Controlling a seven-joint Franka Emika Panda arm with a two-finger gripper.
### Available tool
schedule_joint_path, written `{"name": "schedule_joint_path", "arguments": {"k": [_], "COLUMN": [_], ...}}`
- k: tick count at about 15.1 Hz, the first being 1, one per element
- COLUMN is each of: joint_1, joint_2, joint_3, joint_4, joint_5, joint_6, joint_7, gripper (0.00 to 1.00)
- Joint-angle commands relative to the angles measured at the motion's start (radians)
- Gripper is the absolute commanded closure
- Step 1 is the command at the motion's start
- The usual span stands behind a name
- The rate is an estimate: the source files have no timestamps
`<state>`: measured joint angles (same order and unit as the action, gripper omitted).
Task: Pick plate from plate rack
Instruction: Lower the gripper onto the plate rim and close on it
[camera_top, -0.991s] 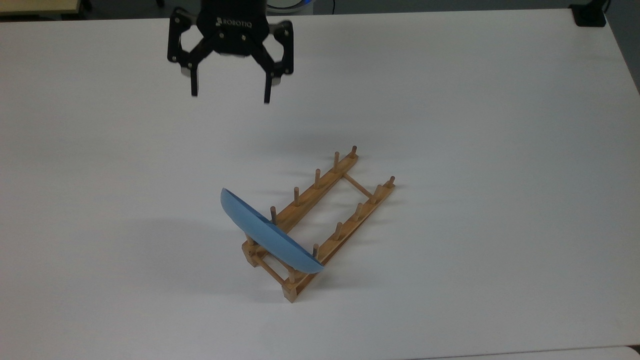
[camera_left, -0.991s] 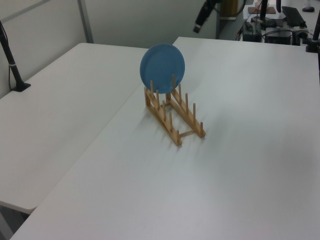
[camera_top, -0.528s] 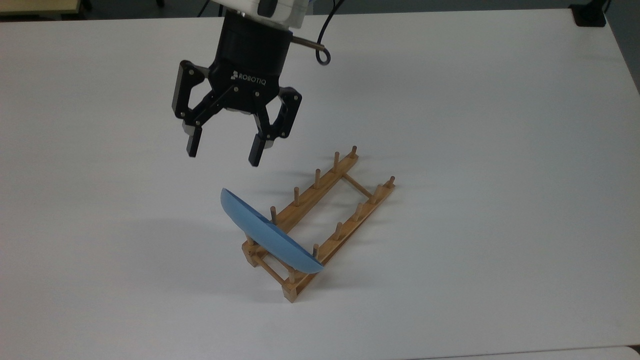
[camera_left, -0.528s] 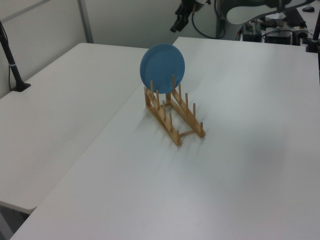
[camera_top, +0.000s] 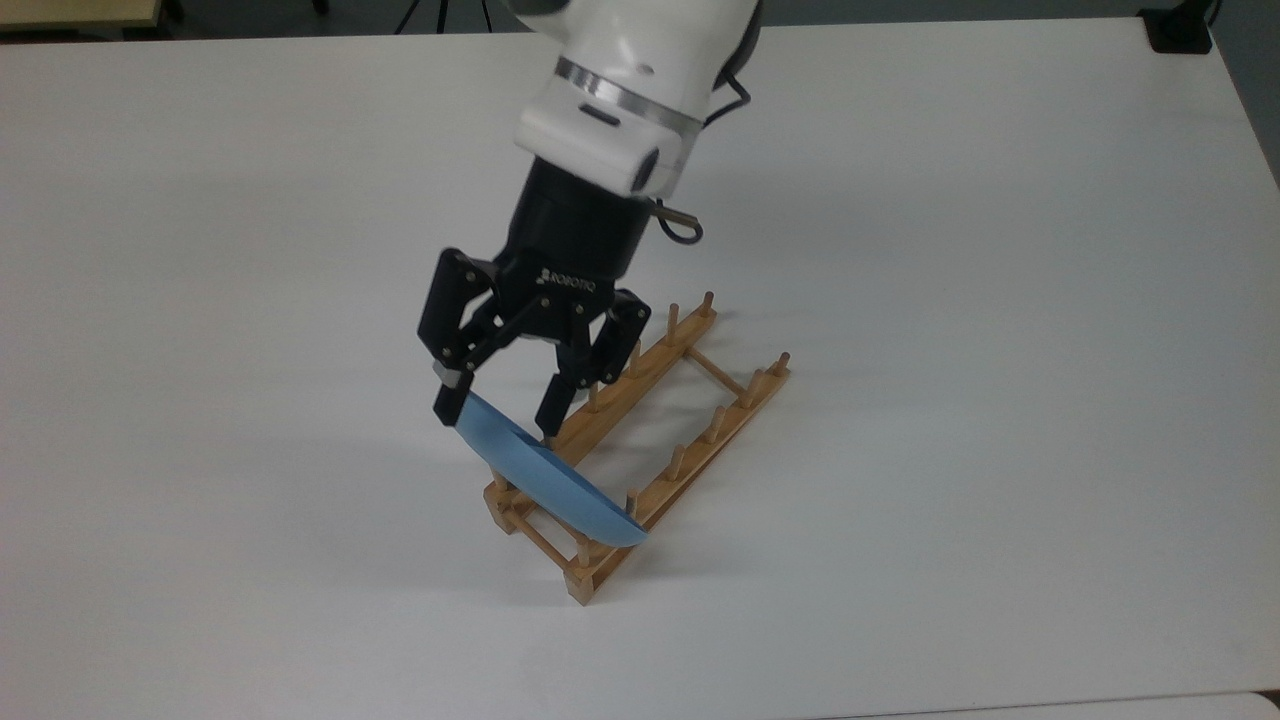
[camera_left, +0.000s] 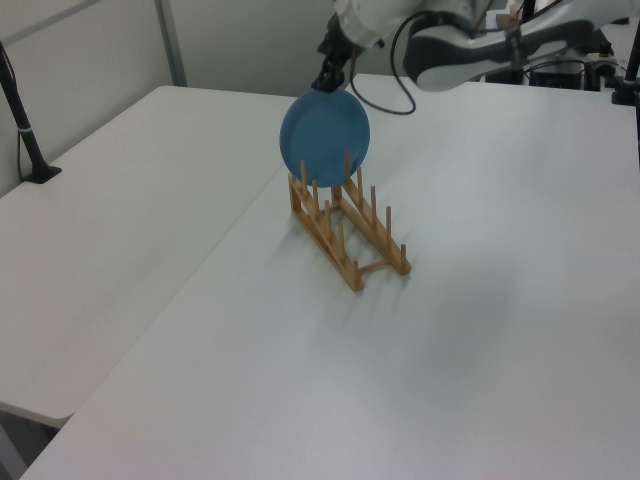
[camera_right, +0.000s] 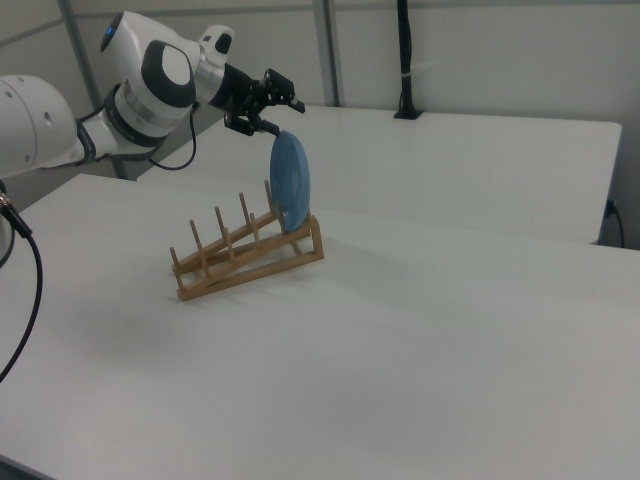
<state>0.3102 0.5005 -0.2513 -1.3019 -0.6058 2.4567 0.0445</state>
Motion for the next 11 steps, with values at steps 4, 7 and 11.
{"name": "schedule_joint_path", "arguments": {"k": [4,7,11], "joint_1": [0.024,0.024,0.024], "joint_2": [0.039,0.044,0.046], "joint_3": [-0.026,-0.026,-0.025], "joint_4": [0.032,0.009,0.000], "joint_5": [-0.041,-0.093,-0.154], "joint_6": [0.001,0.001,-0.001], "joint_7": [0.014,0.011,0.009], "gripper": [0.33,0.34,0.36]}}
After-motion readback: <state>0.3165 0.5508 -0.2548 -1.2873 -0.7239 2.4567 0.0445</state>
